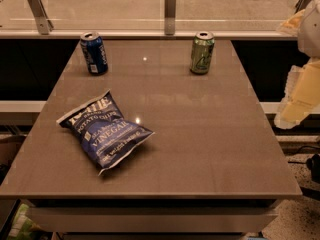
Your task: Move green can near blue chip bag
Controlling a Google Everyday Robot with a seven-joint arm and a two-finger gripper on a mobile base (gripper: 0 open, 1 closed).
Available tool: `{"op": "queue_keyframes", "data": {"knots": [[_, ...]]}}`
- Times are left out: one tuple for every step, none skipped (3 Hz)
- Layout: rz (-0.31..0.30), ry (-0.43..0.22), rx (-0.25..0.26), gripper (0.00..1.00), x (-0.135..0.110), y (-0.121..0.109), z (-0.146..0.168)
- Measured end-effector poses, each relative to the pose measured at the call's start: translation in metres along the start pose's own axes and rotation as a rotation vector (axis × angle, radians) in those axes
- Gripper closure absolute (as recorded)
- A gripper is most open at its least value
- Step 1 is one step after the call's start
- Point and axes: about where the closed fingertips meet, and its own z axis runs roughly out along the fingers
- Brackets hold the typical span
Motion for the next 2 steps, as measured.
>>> {"op": "queue_keyframes", "data": {"knots": [[0.000,0.000,0.000,0.00,0.0000,0.0000,0.0000],[0.027,-0.027,0.014,0.00,0.0014,-0.0035,-0.0045]]}}
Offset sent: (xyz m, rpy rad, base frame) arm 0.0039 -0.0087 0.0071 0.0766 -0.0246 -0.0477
